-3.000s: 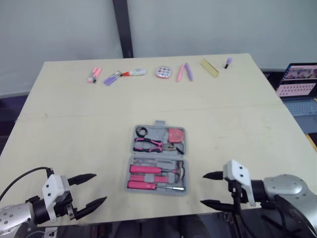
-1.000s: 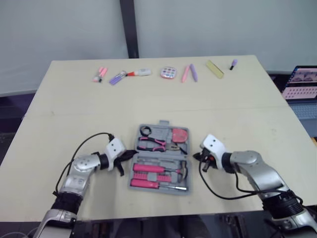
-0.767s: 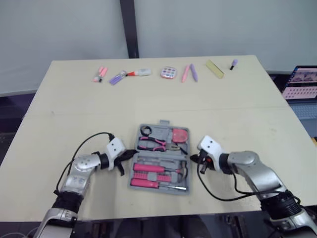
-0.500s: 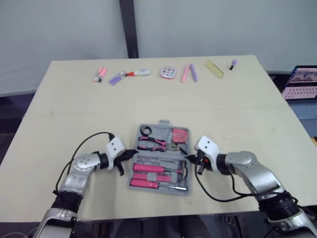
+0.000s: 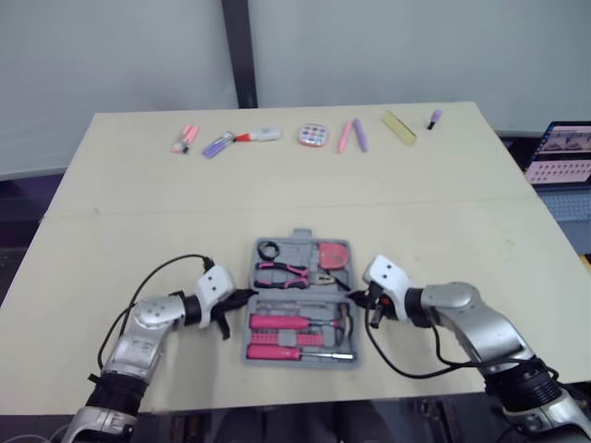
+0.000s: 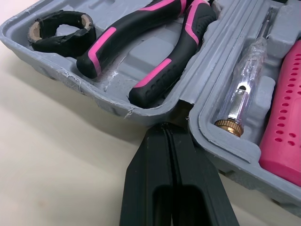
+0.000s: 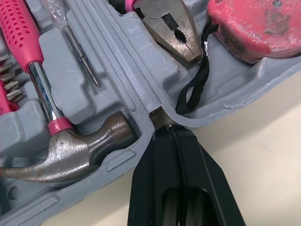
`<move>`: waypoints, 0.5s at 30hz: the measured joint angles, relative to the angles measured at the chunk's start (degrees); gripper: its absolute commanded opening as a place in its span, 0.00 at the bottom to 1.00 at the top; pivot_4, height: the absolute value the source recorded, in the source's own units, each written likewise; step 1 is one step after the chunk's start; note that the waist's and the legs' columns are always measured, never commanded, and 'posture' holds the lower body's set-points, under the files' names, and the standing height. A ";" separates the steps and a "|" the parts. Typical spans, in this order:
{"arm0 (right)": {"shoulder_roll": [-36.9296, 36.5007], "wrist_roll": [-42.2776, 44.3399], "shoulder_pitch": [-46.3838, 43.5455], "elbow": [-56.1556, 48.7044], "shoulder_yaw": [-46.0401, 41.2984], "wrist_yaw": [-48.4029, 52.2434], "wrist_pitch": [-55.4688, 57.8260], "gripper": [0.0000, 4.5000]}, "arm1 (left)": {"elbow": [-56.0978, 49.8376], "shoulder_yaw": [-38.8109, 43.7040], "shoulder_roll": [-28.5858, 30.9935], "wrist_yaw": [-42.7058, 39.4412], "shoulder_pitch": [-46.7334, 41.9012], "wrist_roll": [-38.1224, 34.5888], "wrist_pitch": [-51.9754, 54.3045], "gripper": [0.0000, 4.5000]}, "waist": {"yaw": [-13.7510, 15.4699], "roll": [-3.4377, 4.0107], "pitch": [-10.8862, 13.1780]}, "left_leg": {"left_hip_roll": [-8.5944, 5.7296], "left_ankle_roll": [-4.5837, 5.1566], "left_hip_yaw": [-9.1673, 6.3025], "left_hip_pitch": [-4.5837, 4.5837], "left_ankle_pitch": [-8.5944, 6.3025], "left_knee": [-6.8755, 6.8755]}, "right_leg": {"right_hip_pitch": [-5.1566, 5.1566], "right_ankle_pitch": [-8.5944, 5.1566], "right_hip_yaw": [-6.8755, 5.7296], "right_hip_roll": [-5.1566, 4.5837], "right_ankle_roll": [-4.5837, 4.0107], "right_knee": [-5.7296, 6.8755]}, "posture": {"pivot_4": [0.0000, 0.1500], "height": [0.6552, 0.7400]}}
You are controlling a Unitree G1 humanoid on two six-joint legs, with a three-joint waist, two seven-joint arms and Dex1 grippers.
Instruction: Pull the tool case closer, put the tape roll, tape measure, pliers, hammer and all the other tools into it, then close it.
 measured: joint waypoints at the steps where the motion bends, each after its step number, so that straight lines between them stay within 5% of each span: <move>1: -0.45 0.18 0.20 -0.32 0.00 0.56 0.03 0.00 | -1.08 0.00 0.06 -0.03 0.64 -0.02 0.54 0.01 | -0.01 0.00 0.00 | 0.00 0.00 0.00 -0.01 0.00 0.00 | 0.00 0.00 0.00 0.01 0.00 -0.01 | 1.00 1.00; 15: -4.09 1.78 2.35 -4.16 0.00 4.52 1.61 0.00 | -11.89 -0.11 0.74 -0.15 8.11 -0.41 7.07 0.01 | 0.05 0.00 0.00 | 0.00 0.02 0.00 -0.01 -0.01 -0.03 | 0.00 0.00 0.02 0.00 0.00 -0.06 | 1.00 1.00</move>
